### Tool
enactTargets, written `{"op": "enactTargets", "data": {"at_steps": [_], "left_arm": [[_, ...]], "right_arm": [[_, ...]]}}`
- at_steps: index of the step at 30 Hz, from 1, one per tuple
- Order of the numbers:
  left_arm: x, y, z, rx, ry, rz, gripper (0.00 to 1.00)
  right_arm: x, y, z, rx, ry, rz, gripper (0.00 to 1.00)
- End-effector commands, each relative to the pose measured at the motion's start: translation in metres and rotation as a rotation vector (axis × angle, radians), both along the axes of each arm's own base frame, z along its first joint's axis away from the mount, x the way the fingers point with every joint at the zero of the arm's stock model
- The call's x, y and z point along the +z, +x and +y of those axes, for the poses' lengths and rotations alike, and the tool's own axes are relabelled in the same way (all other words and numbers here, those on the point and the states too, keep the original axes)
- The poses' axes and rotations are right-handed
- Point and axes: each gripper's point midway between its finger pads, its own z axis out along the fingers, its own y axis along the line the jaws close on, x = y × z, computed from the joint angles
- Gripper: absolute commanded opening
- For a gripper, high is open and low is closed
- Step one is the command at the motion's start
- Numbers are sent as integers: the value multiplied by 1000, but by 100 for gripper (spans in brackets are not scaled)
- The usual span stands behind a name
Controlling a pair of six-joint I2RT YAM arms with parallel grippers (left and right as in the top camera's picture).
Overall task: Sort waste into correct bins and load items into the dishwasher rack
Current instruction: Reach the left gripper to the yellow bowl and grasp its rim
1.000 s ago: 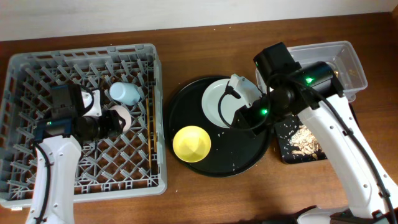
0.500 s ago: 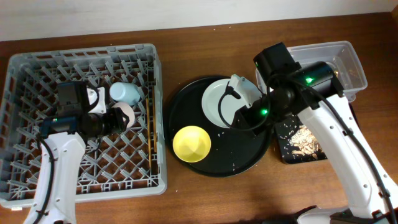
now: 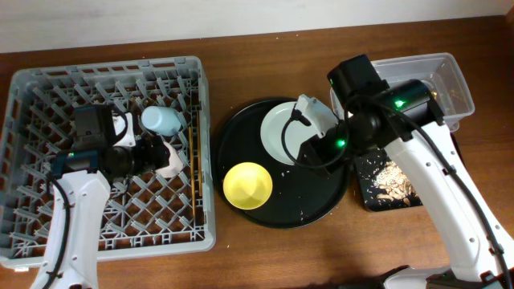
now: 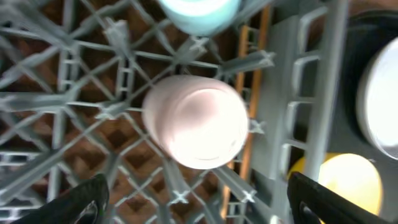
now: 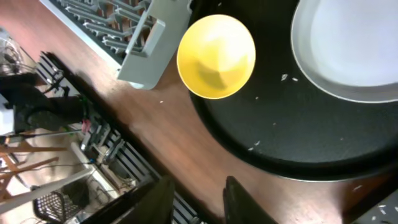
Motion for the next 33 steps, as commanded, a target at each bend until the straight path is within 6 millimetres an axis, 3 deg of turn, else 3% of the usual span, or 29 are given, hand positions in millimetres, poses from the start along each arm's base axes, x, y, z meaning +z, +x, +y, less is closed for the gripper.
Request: {"op": "enactTargets", "data": {"at_steps": [1,3,4,6,8,9,11,12,13,14,16,17,19,20,21,22,23,25,28,33], "left_arm": [[25,-3,-33,-80,-173,-52,82],[36,-14,-40,-97,-205,-56,80],[42,-20,-46,-116,-206,-65,80],[58,-35,-69,-194,-202,-95,73],[69,-50,-95,-286,-205,-116,70],[74,-64,-127,-400,-210,-123,70],[72,-80,-156,-497,-213,-102,70],[70,-92,-178,-582,-219,-93,76],[71,-99,-192,-635,-226,-98,94],[75,-109,-216,-720,-251,-119,99],[79,-119,-234,-790,-260,-144,99],[77,-121,-239,-809,-228,-158,69],[62,-115,-233,-709,-86,-159,42],[47,-112,-226,-623,2,-149,37],[38,-112,-225,-599,47,-145,37],[26,-114,-228,-596,83,-142,46],[15,-119,-240,-631,84,-149,51],[-8,-121,-258,-670,90,-184,51],[-42,-102,-246,-615,274,-203,47],[-99,-96,-240,-618,408,-103,43]], "right_arm": [[-2,10,-5,-30,-24,-32,67],[-1,16,-6,-65,-26,-42,96],[-4,30,-19,-185,-75,-51,99],[-3,60,-50,-337,-130,-121,99],[0,75,-72,-415,-122,-143,99],[1,86,-100,-502,-130,-157,99],[1,93,-146,-635,-147,-152,99],[0,92,-177,-722,-157,-138,99],[0,91,-197,-782,-162,-134,99],[0,88,-223,-856,-167,-127,99],[0,83,-244,-917,-172,-119,99],[0,81,-253,-945,-174,-117,99],[0,79,-263,-976,-177,-115,99],[0,78,-264,-977,-177,-115,99],[0,78,-264,-977,-177,-115,99],[0,78,-264,-977,-177,-115,99],[0,78,-264,-977,-177,-115,99],[0,78,-264,-977,-177,-115,99],[0,78,-264,-977,-177,-115,99],[0,78,-264,-977,-177,-115,99]]}}
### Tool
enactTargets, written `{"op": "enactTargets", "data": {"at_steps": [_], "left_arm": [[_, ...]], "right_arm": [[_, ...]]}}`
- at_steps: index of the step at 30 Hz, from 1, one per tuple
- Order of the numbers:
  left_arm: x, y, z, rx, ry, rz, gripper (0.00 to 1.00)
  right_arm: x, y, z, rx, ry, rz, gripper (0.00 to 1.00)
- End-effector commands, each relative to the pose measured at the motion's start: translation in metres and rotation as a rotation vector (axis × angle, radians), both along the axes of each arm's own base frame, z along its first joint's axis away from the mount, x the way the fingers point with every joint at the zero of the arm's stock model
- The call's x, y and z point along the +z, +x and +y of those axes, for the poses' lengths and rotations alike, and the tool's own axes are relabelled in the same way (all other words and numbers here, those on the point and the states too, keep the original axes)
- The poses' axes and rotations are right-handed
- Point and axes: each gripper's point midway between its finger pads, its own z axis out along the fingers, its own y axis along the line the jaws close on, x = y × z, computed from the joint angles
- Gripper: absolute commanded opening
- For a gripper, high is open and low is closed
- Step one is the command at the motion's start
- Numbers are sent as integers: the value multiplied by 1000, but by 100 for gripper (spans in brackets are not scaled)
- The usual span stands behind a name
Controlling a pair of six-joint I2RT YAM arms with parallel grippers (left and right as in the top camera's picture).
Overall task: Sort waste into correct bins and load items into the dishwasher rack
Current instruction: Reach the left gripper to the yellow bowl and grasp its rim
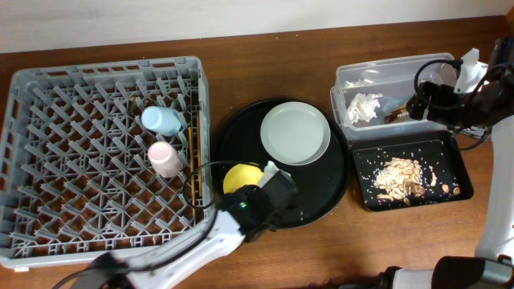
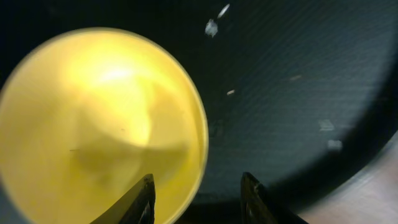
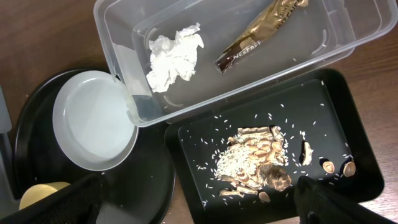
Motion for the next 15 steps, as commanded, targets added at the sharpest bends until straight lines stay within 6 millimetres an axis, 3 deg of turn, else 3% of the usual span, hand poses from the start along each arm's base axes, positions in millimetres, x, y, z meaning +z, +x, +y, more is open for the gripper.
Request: {"op": "enactTargets", "data": {"at_steps": [1,4,7,11,13,15], "left_arm": [[-29,7,12,32,107,-10,43],[-33,7,9,29,101,-5,41],[-29,12,9,36,105,-25,32],[5,22,-1,46,31,-95,30],[13,22,-3,46,10,-105,2],[13,21,-2,46,14,-102,0]], "right_arm": [[0,-1,-2,-10,-3,3,98],[0,-1,-2,-10,-2,3,98],[0,-1,-2,-10,-2,3,99],[0,-1,-2,-10,-3,3,98],[0,-1,-2,-10,-3,3,99],[0,-1,-2,-10,-2,3,99]]}}
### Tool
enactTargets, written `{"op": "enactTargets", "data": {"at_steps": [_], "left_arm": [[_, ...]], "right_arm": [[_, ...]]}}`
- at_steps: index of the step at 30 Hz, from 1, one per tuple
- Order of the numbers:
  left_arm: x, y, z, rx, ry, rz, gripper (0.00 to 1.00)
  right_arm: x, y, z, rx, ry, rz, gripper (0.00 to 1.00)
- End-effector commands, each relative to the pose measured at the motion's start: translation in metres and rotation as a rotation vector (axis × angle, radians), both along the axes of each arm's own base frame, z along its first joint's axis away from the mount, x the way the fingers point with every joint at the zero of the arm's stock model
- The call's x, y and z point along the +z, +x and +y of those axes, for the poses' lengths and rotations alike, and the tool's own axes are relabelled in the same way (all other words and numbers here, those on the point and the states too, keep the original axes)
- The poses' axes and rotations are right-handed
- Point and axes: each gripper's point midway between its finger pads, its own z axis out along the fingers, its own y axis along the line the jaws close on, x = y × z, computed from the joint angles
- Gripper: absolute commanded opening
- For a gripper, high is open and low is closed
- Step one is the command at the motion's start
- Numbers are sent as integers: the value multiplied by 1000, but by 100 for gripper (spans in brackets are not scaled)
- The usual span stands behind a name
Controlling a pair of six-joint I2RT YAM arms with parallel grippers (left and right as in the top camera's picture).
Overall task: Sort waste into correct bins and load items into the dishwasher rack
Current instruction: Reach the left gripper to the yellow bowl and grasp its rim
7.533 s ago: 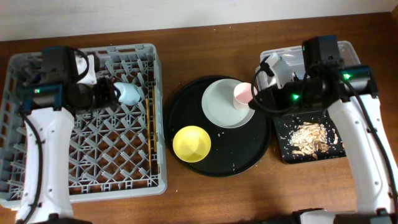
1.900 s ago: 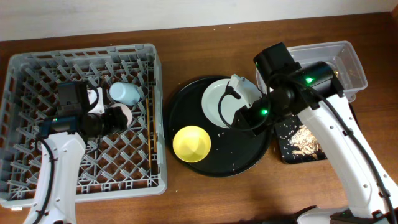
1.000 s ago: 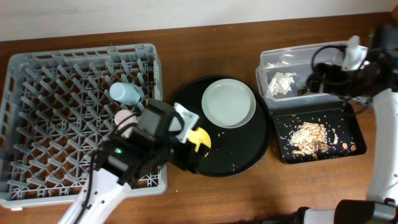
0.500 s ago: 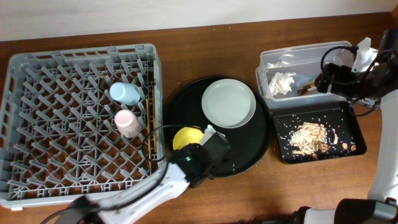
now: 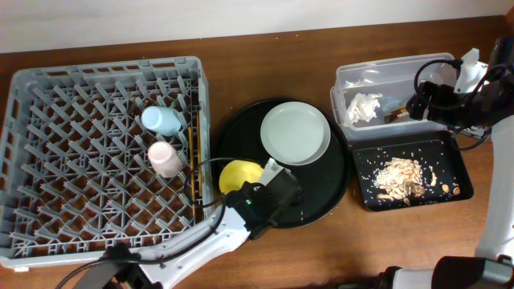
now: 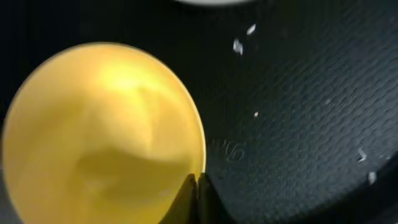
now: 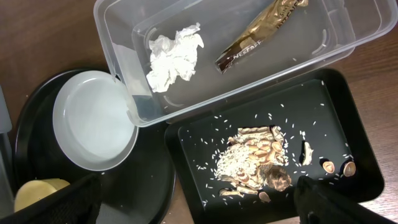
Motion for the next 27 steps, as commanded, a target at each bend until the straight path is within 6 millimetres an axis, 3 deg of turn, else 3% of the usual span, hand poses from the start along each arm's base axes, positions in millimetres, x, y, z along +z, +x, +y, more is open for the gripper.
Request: {"op": "enactTargets", "data": {"at_steps": [1,4,5,7,10,11,14,18,27], "left_arm": [[15,5,-4,9,-27,-32,0],[47,5,-7,4,-87,-60,0],[67,1,-14,-18,-164,-64,6],[70,-4,-18,-36,-191,-46,32],[41,-6,-17,-36,-125,3,34],[23,-4,-19,-35,-95,25,34],[-6,-1,-20,-27,-37,53,27],[-13,3,-13,-10,6,39,19],[-23,-5,-7,-16,21,68,18]], "right_arm": [[0,-1,-2,-10,-3,3,99],[0,-1,-2,-10,-3,3,99],[0,-1,-2,-10,-3,3,99],[0,-1,-2,-10,-2,4,99],[0,-1,-2,-10,-3,3,99],[0,-1,-2,-10,-3,3,99],[0,-1,-2,-10,-3,3,99],[0,-1,-2,-10,-3,3,99],[0,-1,-2,-10,-3,3,99]]}}
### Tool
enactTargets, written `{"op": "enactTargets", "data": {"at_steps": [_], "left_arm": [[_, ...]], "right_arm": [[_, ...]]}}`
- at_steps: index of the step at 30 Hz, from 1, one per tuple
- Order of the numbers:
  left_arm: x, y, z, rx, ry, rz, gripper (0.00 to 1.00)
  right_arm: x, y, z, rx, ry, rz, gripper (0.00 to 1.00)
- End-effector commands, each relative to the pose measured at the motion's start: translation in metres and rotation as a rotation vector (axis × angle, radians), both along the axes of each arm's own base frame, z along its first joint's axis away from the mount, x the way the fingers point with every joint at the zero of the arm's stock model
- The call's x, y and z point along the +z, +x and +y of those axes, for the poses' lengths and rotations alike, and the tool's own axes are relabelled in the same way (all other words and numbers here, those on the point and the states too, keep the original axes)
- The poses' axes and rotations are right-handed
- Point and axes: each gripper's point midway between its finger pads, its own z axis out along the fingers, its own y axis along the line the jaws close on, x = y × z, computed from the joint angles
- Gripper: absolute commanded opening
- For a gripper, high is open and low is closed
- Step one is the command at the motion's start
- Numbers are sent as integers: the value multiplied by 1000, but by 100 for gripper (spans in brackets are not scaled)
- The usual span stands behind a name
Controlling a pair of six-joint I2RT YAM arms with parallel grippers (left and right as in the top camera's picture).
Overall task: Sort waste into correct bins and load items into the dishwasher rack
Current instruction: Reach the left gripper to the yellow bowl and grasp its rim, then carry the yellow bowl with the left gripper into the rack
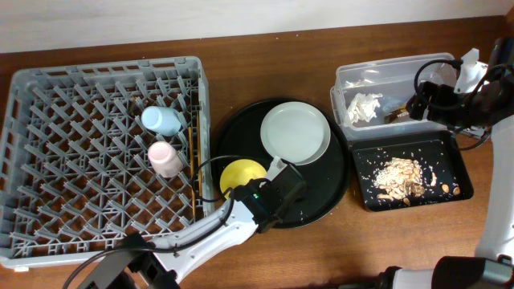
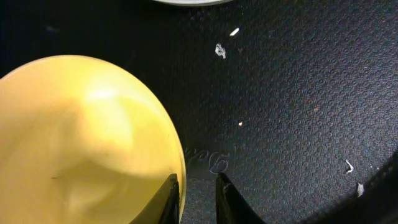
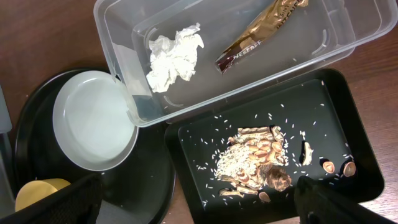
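A yellow bowl (image 2: 81, 143) sits on the round black tray (image 1: 321, 197), next to a white plate (image 1: 295, 133). My left gripper (image 2: 196, 179) is low at the bowl's right rim, narrowly open. One finger is inside the bowl and the other outside, with a sliver of tray showing between rim and outer finger. A blue cup (image 1: 161, 121) and a pink cup (image 1: 163, 158) stand in the grey dishwasher rack (image 1: 48, 88). High over the bins, my right gripper (image 3: 198, 183) is wide open and holds nothing.
A clear bin (image 3: 348, 25) holds a crumpled tissue (image 3: 174, 53) and a brown wrapper (image 3: 261, 28). In front of it a black rectangular tray (image 3: 348, 124) holds rice and food scraps (image 3: 258, 155). Crumbs dot the round tray.
My left gripper's fingers were almost together at the bowl's rim; now they stand a little apart, straddling it. The bowl and my right arm have not moved.
First my left gripper hung open over the pink cup in the rack and my right gripper over the round tray by the bowl. Then the right was over the bins and the left wide open at the bowl's rim. The fingers then nearly met there and now stand slightly apart.
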Motion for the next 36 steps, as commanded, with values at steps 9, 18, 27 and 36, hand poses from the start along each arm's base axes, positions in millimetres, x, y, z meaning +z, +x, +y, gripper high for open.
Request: {"op": "enactTargets", "data": {"at_steps": [9,18,27,36], "left_arm": [[-17,-9,11,1,39,29,12],[-22,-8,12,3,53,30,7],[19,7,4,19,29,-33,0],[218,-31,27,-143,-408,131,0]], "right_arm": [[0,-1,-2,-10,-3,3,99],[0,-1,-2,-10,-3,3,99],[0,-1,-2,-10,-3,3,99],[0,-1,-2,-10,-3,3,99]]}}
